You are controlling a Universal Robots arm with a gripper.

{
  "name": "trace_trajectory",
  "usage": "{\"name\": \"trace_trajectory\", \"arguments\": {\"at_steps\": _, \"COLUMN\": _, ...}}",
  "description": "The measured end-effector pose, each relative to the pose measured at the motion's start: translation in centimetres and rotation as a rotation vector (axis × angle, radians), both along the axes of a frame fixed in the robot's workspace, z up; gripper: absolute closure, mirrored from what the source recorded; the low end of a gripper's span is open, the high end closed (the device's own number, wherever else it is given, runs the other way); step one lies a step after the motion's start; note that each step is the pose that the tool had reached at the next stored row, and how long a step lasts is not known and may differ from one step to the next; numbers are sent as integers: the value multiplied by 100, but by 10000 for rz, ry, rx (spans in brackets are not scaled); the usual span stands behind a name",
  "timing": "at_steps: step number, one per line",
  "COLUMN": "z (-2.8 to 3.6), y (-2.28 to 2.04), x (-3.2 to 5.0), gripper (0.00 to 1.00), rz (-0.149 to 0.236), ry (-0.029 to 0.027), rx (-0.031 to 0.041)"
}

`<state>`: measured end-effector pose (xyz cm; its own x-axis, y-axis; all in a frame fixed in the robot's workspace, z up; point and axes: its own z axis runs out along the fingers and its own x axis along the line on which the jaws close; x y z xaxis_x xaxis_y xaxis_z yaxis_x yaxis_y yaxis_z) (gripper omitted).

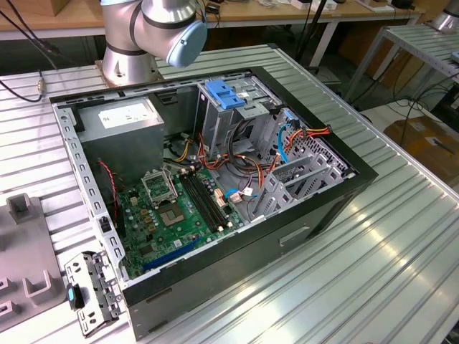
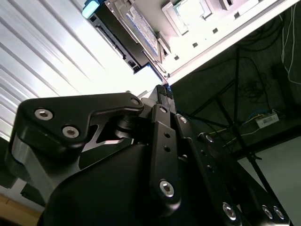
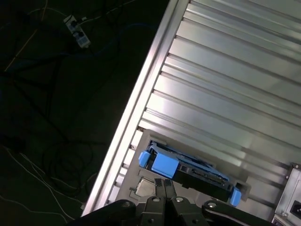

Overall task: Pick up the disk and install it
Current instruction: 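Pick up the disk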

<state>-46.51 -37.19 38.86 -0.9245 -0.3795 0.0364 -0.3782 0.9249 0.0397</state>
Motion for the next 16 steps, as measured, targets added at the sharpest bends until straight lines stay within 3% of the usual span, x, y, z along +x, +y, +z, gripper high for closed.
{"name": "trace_trajectory", "arguments": {"at_steps": 6, "z": 0, "y": 0, "x": 0, "gripper": 89, "rz": 380, "ry": -4, "rx": 0}}
{"name": "trace_trajectory", "arguments": {"at_steps": 16, "z": 0, "y": 0, "x": 0, "gripper": 89, "rz": 458, "ry": -4, "rx": 0}}
